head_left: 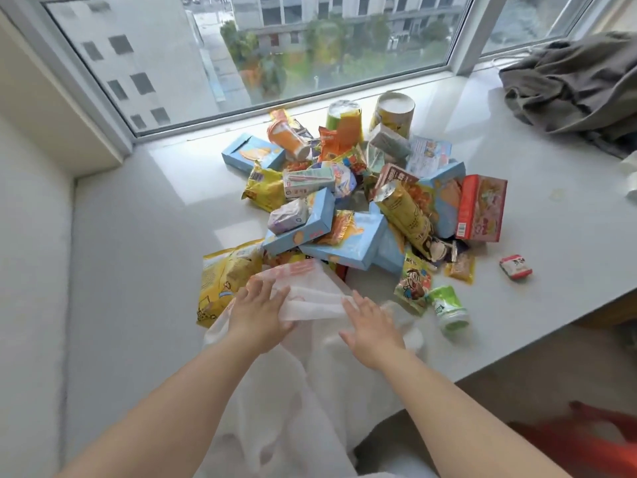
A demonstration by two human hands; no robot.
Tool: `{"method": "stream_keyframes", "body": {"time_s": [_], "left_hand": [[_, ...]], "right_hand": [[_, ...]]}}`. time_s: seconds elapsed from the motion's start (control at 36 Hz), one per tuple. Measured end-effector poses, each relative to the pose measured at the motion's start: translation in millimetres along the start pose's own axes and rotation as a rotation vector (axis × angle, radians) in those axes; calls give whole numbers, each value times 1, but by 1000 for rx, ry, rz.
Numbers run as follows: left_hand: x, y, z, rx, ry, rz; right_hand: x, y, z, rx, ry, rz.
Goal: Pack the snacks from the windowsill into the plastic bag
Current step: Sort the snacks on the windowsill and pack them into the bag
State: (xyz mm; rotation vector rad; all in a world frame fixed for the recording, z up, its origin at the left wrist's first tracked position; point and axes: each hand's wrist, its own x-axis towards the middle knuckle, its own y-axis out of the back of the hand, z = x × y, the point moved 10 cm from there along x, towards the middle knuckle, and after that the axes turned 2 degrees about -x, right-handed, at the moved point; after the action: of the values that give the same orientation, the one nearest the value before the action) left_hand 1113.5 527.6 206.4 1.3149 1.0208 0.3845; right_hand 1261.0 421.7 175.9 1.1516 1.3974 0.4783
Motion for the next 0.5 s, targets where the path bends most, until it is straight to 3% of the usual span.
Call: {"method": "stream_keyframes", "body": {"time_s": [0.14,0.22,0.31,0.36,0.44,0.5], "left_hand": [[14,-26,10,-54,7,-125],[25,-34,16,-125,56,-181],[36,-32,18,-48,121,-170],[43,-14,30,27,81,-28],[46,27,81,37,-143,327],[46,45,123,-38,-286,444]], "right_hand": [[10,-16,10,94,31,-79],[10,1,28,166,10,50],[13,21,63,214,-77,187],[13,33,93,240,-148,262],[11,50,140,291,-257,369],[14,57,174,301,-311,388]]}}
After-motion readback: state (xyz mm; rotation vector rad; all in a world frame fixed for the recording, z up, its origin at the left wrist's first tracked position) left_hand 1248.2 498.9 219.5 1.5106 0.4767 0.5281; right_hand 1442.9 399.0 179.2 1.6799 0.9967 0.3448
